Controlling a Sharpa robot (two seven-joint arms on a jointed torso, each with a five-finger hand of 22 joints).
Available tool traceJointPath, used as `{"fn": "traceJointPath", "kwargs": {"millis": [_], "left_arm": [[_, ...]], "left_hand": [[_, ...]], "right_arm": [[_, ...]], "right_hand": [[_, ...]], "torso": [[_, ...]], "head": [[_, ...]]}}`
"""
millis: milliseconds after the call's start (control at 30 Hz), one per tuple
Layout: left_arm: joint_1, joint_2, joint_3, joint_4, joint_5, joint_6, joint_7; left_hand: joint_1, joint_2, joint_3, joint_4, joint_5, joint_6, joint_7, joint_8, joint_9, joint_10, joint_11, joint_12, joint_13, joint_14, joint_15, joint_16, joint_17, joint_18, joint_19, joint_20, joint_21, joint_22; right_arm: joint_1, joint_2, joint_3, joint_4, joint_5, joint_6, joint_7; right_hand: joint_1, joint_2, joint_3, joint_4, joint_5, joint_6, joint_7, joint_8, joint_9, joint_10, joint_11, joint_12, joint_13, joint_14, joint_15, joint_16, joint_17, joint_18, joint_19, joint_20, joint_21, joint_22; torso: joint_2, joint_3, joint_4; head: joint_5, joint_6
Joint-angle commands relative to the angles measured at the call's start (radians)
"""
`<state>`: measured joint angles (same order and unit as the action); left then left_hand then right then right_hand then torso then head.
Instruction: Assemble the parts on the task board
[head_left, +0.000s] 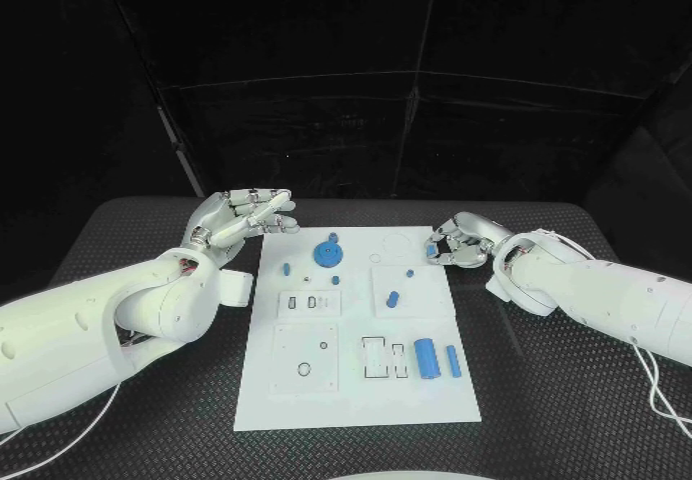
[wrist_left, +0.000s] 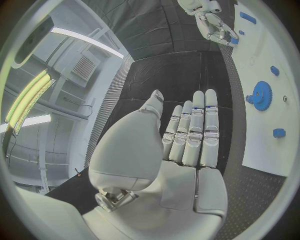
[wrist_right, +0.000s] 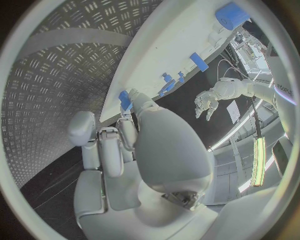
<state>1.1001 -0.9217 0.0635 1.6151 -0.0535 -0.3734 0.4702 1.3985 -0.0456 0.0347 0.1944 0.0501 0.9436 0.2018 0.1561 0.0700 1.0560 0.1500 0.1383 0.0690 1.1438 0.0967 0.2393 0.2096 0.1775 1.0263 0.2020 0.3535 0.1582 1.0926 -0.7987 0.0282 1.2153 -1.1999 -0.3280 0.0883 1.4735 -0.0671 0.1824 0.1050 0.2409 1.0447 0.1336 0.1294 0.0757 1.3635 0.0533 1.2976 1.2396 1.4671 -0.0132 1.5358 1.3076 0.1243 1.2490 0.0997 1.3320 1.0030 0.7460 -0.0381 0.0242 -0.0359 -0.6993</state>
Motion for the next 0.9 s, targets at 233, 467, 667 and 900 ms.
{"fn": "traceJointPath", "kwargs": {"millis": [233,467,667,900], "left_arm": [[0.001,0.001,0.001,-0.001,-0.001,0.009,0.002],[0.001,-0.001,0.001,0.001,-0.001,0.007,0.001],[0.001,-0.003,0.001,0.004,-0.001,0.006,0.000],[0.001,-0.003,0.001,0.007,-0.001,0.005,0.001]], "left_hand": [[0.002,0.011,-0.008,0.000,-0.003,0.007,0.002,-0.007,-0.001,0.007,-0.001,-0.003,0.000,0.006,-0.002,-0.004,0.002,0.004,0.006,-0.001,-0.005,-0.001],[0.002,0.011,-0.009,0.000,-0.003,0.006,0.003,-0.008,-0.002,0.006,0.000,-0.005,0.000,0.006,-0.001,-0.005,0.002,0.004,0.006,-0.001,-0.005,-0.002],[0.002,0.011,-0.009,0.000,-0.003,0.006,0.004,-0.009,-0.002,0.006,0.000,-0.006,-0.001,0.006,-0.001,-0.005,0.002,0.003,0.006,-0.001,-0.006,-0.002],[0.002,0.011,-0.010,0.000,-0.003,0.006,0.004,-0.010,-0.002,0.006,0.001,-0.006,-0.001,0.006,-0.001,-0.006,0.002,0.003,0.006,-0.001,-0.006,-0.002]], "right_arm": [[0.001,-0.022,0.001,0.057,-0.006,-0.059,-0.035],[0.003,-0.049,0.019,0.170,-0.014,-0.081,-0.089],[0.006,-0.040,0.030,0.278,-0.048,-0.099,-0.164],[0.007,0.009,0.033,0.338,-0.075,-0.100,-0.233]], "right_hand": [[0.007,0.034,0.046,-0.016,-0.032,0.022,-0.004,0.010,0.000,-0.001,-0.009,-0.003,-0.003,0.087,-0.011,0.009,0.186,-0.017,0.000,-0.013,0.006,0.002],[-0.004,0.033,0.053,-0.017,-0.034,0.027,-0.006,0.012,0.000,-0.002,-0.010,-0.008,-0.008,0.090,-0.012,0.013,0.200,-0.018,0.003,-0.014,0.008,0.007],[-0.009,0.032,0.054,-0.016,-0.036,0.028,-0.007,0.013,0.000,-0.002,-0.011,-0.009,-0.008,0.091,-0.012,0.014,0.203,-0.018,0.004,-0.014,0.008,0.008],[-0.010,0.032,0.055,-0.016,-0.036,0.029,-0.007,0.013,0.000,-0.002,-0.011,-0.009,-0.009,0.091,-0.013,0.015,0.204,-0.018,0.004,-0.014,0.008,0.008]], "torso": [[-0.002,-0.0008,-0.0002],[-0.003,-0.0038,0.0002],[-0.002,-0.0038,0.0037],[-0.002,-0.0037,0.0031]], "head": [[0.002,-0.003],[0.004,-0.003],[0.010,-0.006],[0.024,-0.010]]}}
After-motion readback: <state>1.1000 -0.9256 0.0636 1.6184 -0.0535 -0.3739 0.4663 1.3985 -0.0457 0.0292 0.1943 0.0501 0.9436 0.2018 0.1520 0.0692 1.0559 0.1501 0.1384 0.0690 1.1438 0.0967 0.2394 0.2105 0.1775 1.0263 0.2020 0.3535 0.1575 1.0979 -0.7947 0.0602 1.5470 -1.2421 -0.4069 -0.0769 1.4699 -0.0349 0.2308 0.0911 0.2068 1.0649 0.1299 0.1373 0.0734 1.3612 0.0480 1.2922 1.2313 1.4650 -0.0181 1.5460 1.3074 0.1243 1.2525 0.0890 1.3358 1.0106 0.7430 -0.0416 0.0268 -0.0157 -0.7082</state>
